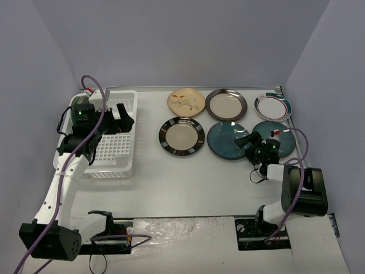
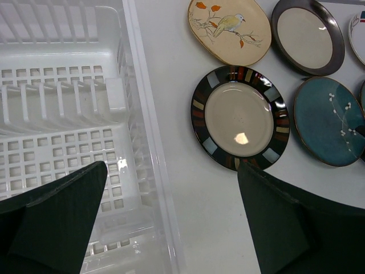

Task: Load the plates into the dish rack

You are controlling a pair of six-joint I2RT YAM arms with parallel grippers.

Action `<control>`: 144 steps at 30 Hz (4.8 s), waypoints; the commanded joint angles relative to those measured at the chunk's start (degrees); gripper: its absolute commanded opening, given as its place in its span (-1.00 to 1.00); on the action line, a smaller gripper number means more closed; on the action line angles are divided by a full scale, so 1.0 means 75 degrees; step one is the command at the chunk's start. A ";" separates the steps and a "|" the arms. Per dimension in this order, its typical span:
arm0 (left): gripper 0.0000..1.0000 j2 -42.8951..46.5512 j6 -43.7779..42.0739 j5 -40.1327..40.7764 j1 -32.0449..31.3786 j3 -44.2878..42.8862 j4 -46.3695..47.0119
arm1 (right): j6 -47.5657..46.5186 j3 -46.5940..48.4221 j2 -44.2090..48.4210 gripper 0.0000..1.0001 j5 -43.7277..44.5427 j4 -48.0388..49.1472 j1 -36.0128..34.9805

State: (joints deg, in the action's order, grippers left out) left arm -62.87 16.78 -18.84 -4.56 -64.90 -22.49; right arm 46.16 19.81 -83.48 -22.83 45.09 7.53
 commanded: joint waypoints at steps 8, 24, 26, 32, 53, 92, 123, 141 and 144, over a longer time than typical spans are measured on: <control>0.94 0.0147 0.0002 -0.0040 -0.0037 -0.0229 0.0506 | 0.0489 -0.0530 -0.1365 0.24 -0.0050 0.1213 0.0039; 0.94 0.0100 0.0112 -0.0210 -0.0070 -0.0125 0.0698 | 0.0565 -0.0495 -0.0403 -1.00 -0.0335 0.0896 0.0039; 0.94 0.0047 0.0313 -0.0419 -0.0089 -0.0125 0.0757 | 0.0765 -0.0503 0.0262 -1.00 -0.0493 0.0758 0.0038; 0.94 -0.0043 0.0953 -0.1044 -0.0416 -0.0262 0.1006 | 0.0683 0.0050 0.2532 -1.00 -0.0623 -0.0756 0.0038; 0.94 -0.1760 0.2807 -0.1295 -0.2751 -0.0519 0.3225 | 0.2069 0.2035 0.2434 -1.00 -0.3206 0.1631 -0.1469; -1.00 -0.1381 0.2081 -0.0811 -0.2970 -0.1346 0.2224 | -0.0069 0.2216 0.2481 0.99 -0.2882 -0.0296 -0.1753; -1.00 -0.3374 -0.4559 0.5536 0.0491 -0.4772 0.0379 | -0.1667 0.2421 0.2553 1.00 -0.2382 -0.1864 -0.1836; -1.00 -0.4302 -0.4577 0.4894 0.1222 -0.3471 0.1627 | -0.1732 0.2275 0.2465 1.00 -0.2529 -0.1747 -0.1895; -1.00 -0.4331 -0.4513 0.4834 0.1251 -0.3273 0.1695 | -0.1714 0.2258 0.2470 1.00 -0.2533 -0.1723 -0.1905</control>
State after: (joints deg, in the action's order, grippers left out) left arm -97.71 -17.42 16.38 3.99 -87.60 -20.12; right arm 34.20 35.68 -65.14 -40.51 27.60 -6.42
